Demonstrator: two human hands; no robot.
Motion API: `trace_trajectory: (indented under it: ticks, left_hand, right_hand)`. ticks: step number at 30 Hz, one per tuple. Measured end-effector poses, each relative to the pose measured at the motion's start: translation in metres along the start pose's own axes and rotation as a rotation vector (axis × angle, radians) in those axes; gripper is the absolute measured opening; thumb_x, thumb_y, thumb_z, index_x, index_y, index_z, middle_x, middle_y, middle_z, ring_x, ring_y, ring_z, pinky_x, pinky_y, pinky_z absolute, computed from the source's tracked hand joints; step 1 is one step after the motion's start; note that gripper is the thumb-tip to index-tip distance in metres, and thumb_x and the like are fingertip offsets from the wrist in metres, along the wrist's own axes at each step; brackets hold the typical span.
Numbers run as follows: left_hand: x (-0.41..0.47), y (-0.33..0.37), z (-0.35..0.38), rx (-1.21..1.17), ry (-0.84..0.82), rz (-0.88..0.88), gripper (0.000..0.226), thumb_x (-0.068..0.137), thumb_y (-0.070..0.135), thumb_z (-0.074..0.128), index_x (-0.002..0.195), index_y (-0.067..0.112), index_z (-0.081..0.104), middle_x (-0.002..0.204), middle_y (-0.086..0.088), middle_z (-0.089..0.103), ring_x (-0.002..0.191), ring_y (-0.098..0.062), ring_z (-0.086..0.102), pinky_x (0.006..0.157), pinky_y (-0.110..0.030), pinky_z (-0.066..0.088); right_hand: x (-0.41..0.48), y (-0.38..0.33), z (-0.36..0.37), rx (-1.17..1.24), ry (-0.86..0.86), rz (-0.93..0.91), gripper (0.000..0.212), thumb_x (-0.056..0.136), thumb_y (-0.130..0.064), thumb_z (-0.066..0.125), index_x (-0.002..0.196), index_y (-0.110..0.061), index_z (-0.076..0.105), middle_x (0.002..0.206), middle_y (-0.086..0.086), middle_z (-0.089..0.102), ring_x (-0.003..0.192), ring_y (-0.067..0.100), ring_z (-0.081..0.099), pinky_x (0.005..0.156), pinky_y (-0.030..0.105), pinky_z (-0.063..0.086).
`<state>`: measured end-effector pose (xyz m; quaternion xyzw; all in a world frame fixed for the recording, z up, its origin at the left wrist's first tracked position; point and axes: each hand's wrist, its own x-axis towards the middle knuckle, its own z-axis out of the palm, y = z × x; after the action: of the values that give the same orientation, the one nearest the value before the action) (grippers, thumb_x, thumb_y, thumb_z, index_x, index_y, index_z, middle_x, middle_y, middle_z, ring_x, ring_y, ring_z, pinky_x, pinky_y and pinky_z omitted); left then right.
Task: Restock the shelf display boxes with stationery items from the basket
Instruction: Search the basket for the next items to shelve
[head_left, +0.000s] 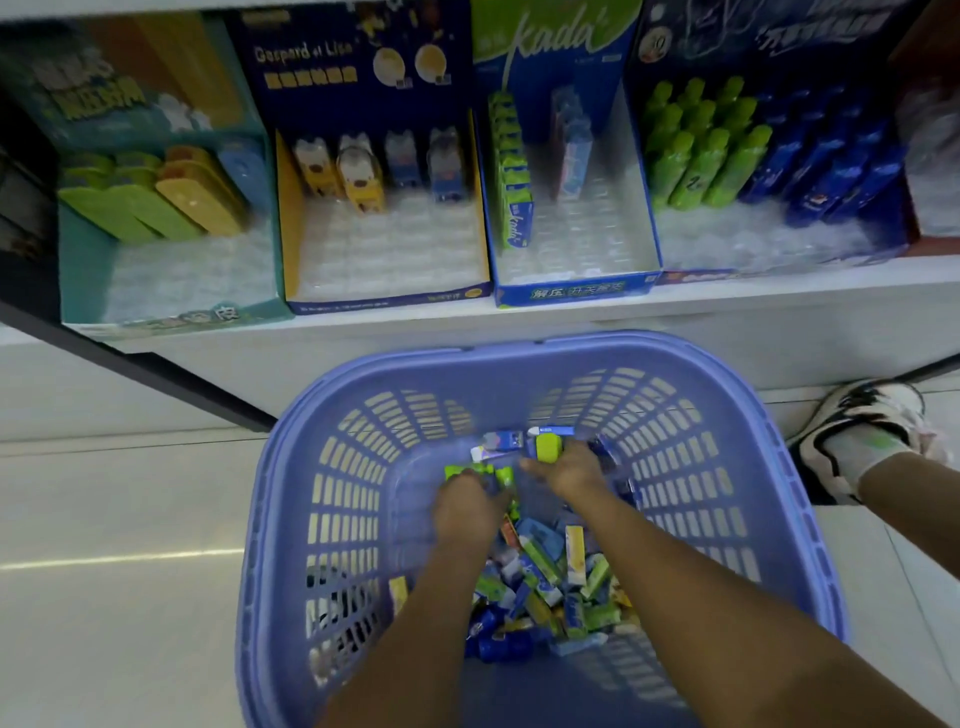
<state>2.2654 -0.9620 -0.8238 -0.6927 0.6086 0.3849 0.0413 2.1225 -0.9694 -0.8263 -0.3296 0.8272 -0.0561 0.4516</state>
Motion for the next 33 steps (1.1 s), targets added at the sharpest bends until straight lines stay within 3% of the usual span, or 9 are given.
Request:
trace_trajectory:
  ticks: [2, 6, 11, 16, 18, 21, 26, 29, 33]
  left_hand:
    - [-0.001, 0.008, 0.007, 0.029, 0.003, -0.033, 0.035, 0.082, 0.045, 0.063, 0.069, 0.014, 0.053, 0.087, -0.014, 0.068, 0.085, -0.03, 0.065, 0.066, -0.032, 0.046]
    - [-0.001, 0.016, 0.018, 0.112, 0.008, -0.102, 0.038, 0.081, 0.048, 0.06, 0.096, 0.014, 0.065, 0.099, -0.008, 0.069, 0.098, -0.029, 0.063, 0.088, -0.037, 0.048]
    - [-0.002, 0.023, 0.001, -0.072, -0.067, -0.1, 0.025, 0.081, 0.026, 0.063, 0.093, 0.004, 0.067, 0.098, -0.017, 0.069, 0.095, -0.031, 0.064, 0.072, -0.033, 0.047]
    - [-0.009, 0.04, -0.074, -0.534, -0.231, -0.106, 0.028, 0.088, 0.022, 0.058, 0.064, 0.008, 0.054, 0.061, -0.011, 0.05, 0.051, -0.019, 0.047, 0.054, -0.027, 0.038]
    - [-0.026, 0.046, -0.113, -0.788, -0.295, -0.069, 0.024, 0.091, 0.019, 0.052, 0.069, 0.01, 0.056, 0.065, -0.01, 0.05, 0.05, -0.016, 0.05, 0.056, -0.025, 0.045]
    - [-0.058, 0.048, -0.175, -0.823, -0.342, 0.109, 0.027, 0.095, 0.021, 0.045, 0.082, 0.01, 0.066, 0.064, -0.002, 0.054, 0.045, -0.007, 0.052, 0.049, -0.019, 0.05]
    - [-0.094, 0.025, -0.255, -0.968, -0.021, 0.298, 0.02, 0.091, 0.019, 0.055, 0.086, 0.013, 0.073, 0.061, 0.003, 0.06, 0.046, -0.003, 0.05, 0.046, -0.014, 0.044]
    - [-0.1, -0.002, -0.278, -1.12, 0.242, 0.286, 0.016, 0.089, 0.023, 0.061, 0.078, 0.015, 0.07, 0.063, 0.005, 0.064, 0.049, -0.004, 0.052, 0.047, -0.014, 0.045]
    - [-0.097, -0.035, -0.283, -1.155, 0.546, 0.188, 0.024, 0.089, 0.034, 0.061, 0.072, 0.018, 0.067, 0.067, 0.007, 0.064, 0.054, -0.004, 0.054, 0.052, -0.017, 0.046]
  right_hand:
    - [0.002, -0.001, -0.007, -0.068, -0.112, -0.013, 0.044, 0.086, -0.049, 0.06, 0.069, -0.009, 0.05, 0.068, 0.011, 0.052, 0.062, 0.02, 0.05, 0.065, 0.034, 0.04]
    - [-0.008, -0.002, -0.039, -0.118, -0.189, -0.018, 0.051, 0.092, -0.051, 0.049, 0.062, -0.01, 0.042, 0.059, 0.006, 0.042, 0.053, 0.016, 0.04, 0.057, 0.028, 0.035]
    - [-0.054, -0.019, -0.091, 0.296, -0.313, -0.233, 0.01, 0.087, -0.018, 0.066, 0.089, -0.011, 0.059, 0.058, 0.001, 0.046, 0.046, 0.009, 0.04, 0.041, 0.016, 0.032]
    - [-0.115, -0.057, -0.121, 0.546, -0.378, -0.506, 0.028, 0.085, 0.006, 0.06, 0.11, -0.004, 0.053, 0.073, 0.012, 0.064, 0.049, 0.009, 0.061, 0.051, 0.017, 0.052]
    - [-0.14, -0.074, -0.131, 0.546, -0.335, -0.625, 0.032, 0.089, 0.003, 0.055, 0.12, -0.003, 0.052, 0.077, 0.015, 0.065, 0.056, 0.011, 0.064, 0.057, 0.019, 0.055]
    - [-0.174, -0.108, -0.138, 0.519, -0.221, -0.845, 0.031, 0.092, -0.002, 0.054, 0.122, -0.009, 0.056, 0.088, 0.009, 0.066, 0.065, 0.011, 0.064, 0.063, 0.019, 0.054]
    - [-0.205, -0.189, -0.123, 0.472, 0.034, -1.091, 0.027, 0.087, -0.003, 0.062, 0.105, -0.022, 0.055, 0.09, 0.008, 0.063, 0.068, 0.017, 0.064, 0.064, 0.022, 0.053]
    - [-0.205, -0.245, -0.1, 0.428, 0.159, -1.194, 0.029, 0.08, -0.004, 0.069, 0.098, -0.022, 0.055, 0.087, 0.004, 0.062, 0.07, 0.022, 0.062, 0.068, 0.029, 0.055]
    - [-0.193, -0.311, -0.061, 0.17, 0.26, -1.31, 0.029, 0.078, -0.008, 0.071, 0.106, -0.012, 0.065, 0.084, -0.011, 0.061, 0.069, 0.006, 0.055, 0.074, 0.023, 0.049]
